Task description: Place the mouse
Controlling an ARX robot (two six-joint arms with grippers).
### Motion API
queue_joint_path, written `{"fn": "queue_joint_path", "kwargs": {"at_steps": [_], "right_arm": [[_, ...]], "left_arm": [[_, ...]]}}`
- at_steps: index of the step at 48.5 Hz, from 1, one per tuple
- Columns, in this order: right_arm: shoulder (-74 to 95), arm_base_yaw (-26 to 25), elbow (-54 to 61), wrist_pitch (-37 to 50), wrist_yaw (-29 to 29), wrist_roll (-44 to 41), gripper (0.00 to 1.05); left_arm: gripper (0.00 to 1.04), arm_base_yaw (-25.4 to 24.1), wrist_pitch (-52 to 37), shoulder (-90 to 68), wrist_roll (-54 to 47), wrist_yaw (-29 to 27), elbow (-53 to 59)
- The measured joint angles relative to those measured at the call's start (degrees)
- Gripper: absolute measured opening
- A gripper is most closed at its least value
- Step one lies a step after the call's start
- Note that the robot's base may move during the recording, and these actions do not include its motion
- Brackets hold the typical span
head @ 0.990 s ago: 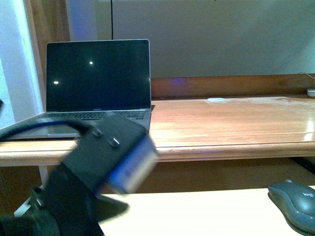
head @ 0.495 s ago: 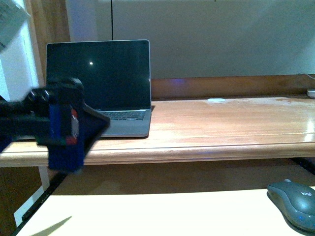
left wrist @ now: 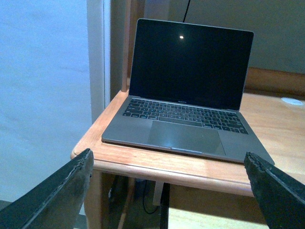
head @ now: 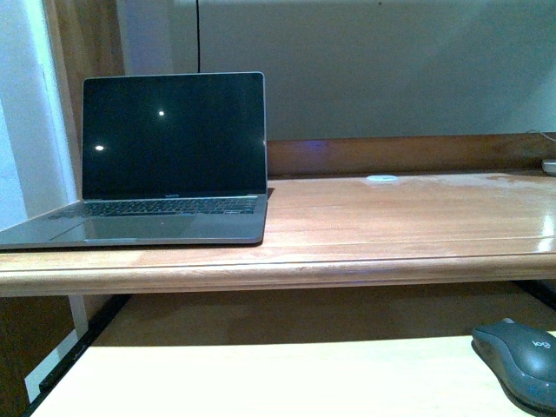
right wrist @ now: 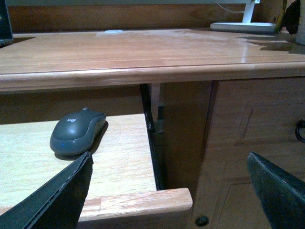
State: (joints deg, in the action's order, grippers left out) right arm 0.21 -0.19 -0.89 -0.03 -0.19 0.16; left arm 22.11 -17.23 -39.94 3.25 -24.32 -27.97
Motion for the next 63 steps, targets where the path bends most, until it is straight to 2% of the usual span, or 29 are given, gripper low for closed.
{"fn": "queue_joint_path", "kwargs": {"at_steps": [3,6,15,21,24,28,31,35,45,53,63], "right_arm": [[0.0,0.0,0.0,0.0,0.0,0.0,0.97],[0.0,0.0,0.0,0.0,0.0,0.0,0.97],[0.0,0.0,0.0,0.0,0.0,0.0,0.97],[0.0,0.0,0.0,0.0,0.0,0.0,0.97],[0.0,0.0,0.0,0.0,0.0,0.0,0.97],[0.0,0.0,0.0,0.0,0.0,0.0,0.97],[1.1,0.5,-0.6,-1.9,1.2,0.9,0.97],[7.3,3.5,-3.1,-5.7,5.8,3.3,0.97],[28.9,11.7,-6.7,7.0,12.0,5.6,0.97],[40.3,15.1,-10.1,14.9,14.5,5.8,0.97],[48.6,17.0,-15.8,18.3,16.8,5.6,0.97]], "left_arm": [[0.87,0.2,7.5,6.1,-1.1,2.2,1.0],[0.74,-1.7,14.0,13.6,-1.9,5.0,4.8],[0.33,-9.4,13.9,21.9,-2.4,12.5,13.7],[0.11,-12.5,13.4,24.5,-2.6,15.1,16.7],[0.04,-13.3,13.3,25.2,-2.6,15.7,17.5],[0.03,-16.4,13.6,26.7,-2.7,20.8,18.6],[0.03,-19.7,17.2,29.7,-2.8,23.7,19.0],[0.03,-21.5,18.4,33.0,-2.8,23.5,20.2],[0.03,-21.8,18.4,34.7,-2.8,24.3,21.8],[0.03,-21.8,18.1,35.7,-2.8,24.3,23.1],[0.03,-21.8,17.9,36.6,-2.8,24.3,24.3]]}}
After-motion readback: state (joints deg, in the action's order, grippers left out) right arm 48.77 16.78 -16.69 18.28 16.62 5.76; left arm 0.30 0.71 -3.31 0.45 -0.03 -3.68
